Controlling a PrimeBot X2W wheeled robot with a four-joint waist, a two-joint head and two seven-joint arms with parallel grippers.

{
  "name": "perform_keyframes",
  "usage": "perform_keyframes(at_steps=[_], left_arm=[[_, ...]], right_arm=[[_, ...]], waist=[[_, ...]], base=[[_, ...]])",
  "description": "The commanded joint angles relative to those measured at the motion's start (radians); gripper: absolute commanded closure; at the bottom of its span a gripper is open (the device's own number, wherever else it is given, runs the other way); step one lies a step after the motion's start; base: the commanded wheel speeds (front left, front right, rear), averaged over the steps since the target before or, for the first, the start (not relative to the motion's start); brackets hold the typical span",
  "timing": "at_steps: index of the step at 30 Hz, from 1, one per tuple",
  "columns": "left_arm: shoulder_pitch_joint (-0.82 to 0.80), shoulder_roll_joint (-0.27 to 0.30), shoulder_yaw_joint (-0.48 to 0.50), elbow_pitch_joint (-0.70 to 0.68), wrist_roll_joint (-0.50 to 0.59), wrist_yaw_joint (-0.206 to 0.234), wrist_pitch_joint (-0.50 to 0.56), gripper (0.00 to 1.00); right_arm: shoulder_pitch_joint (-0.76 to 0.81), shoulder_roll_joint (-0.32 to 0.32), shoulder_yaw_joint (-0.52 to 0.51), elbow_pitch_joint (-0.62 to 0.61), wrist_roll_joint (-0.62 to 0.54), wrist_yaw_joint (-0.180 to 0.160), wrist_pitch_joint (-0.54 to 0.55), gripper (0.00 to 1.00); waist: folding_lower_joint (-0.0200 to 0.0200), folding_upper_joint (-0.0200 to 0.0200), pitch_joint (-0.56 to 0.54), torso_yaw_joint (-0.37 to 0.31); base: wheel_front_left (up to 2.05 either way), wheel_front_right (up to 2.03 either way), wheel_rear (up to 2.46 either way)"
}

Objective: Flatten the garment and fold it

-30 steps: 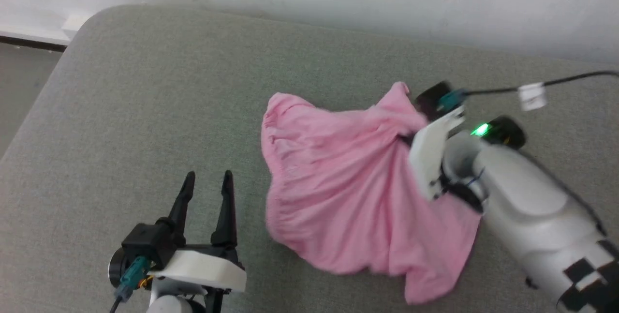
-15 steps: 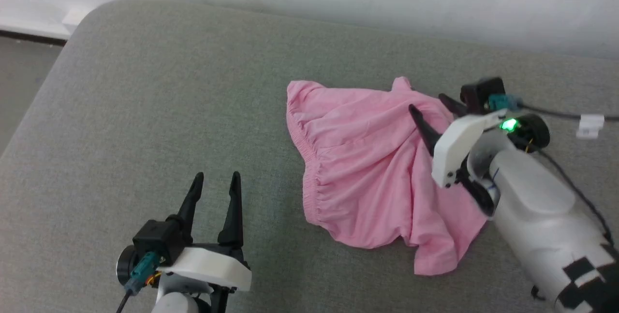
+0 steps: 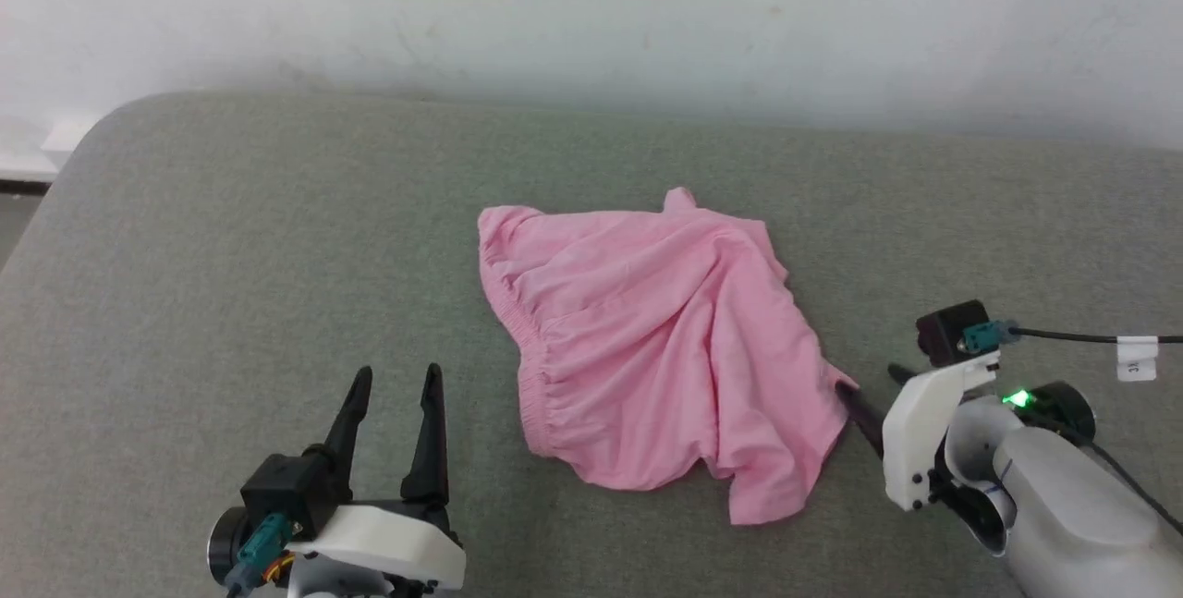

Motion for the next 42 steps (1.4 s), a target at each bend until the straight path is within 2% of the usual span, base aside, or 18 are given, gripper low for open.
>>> perform_keyframes(at_steps=[1,8,10,11,14,20,23,28,29,35,38,39,42], left_arm=[[0.004,0.008,-0.001,-0.006,-0.002,0.000,-0.003,0.00],[-0.009,0.002,-0.007,-0.009,-0.005,0.003,-0.004,0.00],[-0.013,-0.001,-0.009,-0.007,-0.006,0.003,-0.004,0.00],[-0.015,-0.002,-0.011,-0.005,-0.006,0.002,-0.004,0.00],[-0.017,-0.005,-0.011,-0.001,-0.006,0.003,-0.004,0.00],[-0.026,-0.009,-0.008,-0.006,-0.004,0.002,-0.004,0.00],[-0.037,-0.013,-0.009,-0.010,-0.001,-0.001,-0.005,0.00],[-0.057,-0.020,-0.014,-0.008,0.004,-0.010,-0.005,0.00],[-0.064,-0.022,-0.014,-0.004,0.007,-0.013,-0.005,0.00],[-0.055,-0.025,0.004,0.007,0.013,-0.011,-0.005,0.00],[-0.043,-0.021,0.010,0.013,0.014,-0.012,-0.005,0.00],[-0.043,-0.021,0.010,0.013,0.014,-0.012,-0.005,0.00],[-0.027,-0.014,0.018,0.015,0.004,-0.011,0.001,0.00]], right_arm=[[0.026,-0.008,0.014,-0.050,0.028,-0.001,0.057,0.00],[0.068,-0.021,0.064,-0.176,0.104,-0.001,0.270,0.00],[0.076,-0.024,0.077,-0.185,0.126,-0.001,0.340,0.36],[0.079,-0.030,0.081,-0.190,0.135,-0.001,0.369,1.00],[0.062,-0.065,0.055,-0.220,0.136,-0.001,0.379,1.00],[-0.021,-0.170,-0.101,-0.235,0.036,-0.001,0.330,1.00],[-0.058,-0.188,-0.170,-0.233,-0.012,-0.001,0.339,1.00],[-0.089,-0.182,-0.237,-0.211,-0.072,-0.001,0.323,0.99],[-0.087,-0.162,-0.253,-0.199,-0.097,-0.001,0.298,0.00],[-0.023,-0.088,-0.335,-0.188,-0.184,-0.001,0.094,0.00],[0.031,-0.048,-0.382,-0.215,-0.247,-0.001,-0.030,0.00],[0.031,-0.048,-0.382,-0.215,-0.247,-0.001,-0.030,0.00],[0.091,-0.010,-0.433,-0.273,-0.327,-0.001,-0.137,0.00]], waist=[[0.0001,-0.0001,-0.008,-0.016],[0.0001,-0.0001,0.027,-0.001],[0.0001,-0.0001,0.033,0.003],[0.0001,-0.0001,0.035,0.006],[0.0001,-0.0001,0.038,0.011],[0.0001,-0.0001,0.058,0.015],[0.0001,-0.0001,0.079,0.019],[0.0001,-0.0001,0.110,0.028],[0.0001,-0.0001,0.116,0.028],[0.0001,-0.0001,0.093,0.004],[0.0001,-0.0001,0.061,-0.019],[0.0001,-0.0001,0.061,-0.019],[0.0001,-0.0001,0.032,-0.051]], base=[[0.00,0.00,0.00],[0.00,0.00,0.00],[0.00,0.00,0.00],[0.00,0.00,0.00],[0.00,0.00,0.00],[0.00,0.00,0.00],[0.00,0.00,0.00],[0.00,0.00,0.00],[0.00,0.00,0.00],[0.00,0.00,0.00],[0.00,0.00,0.00],[0.00,0.00,0.00],[0.00,0.00,0.00]])
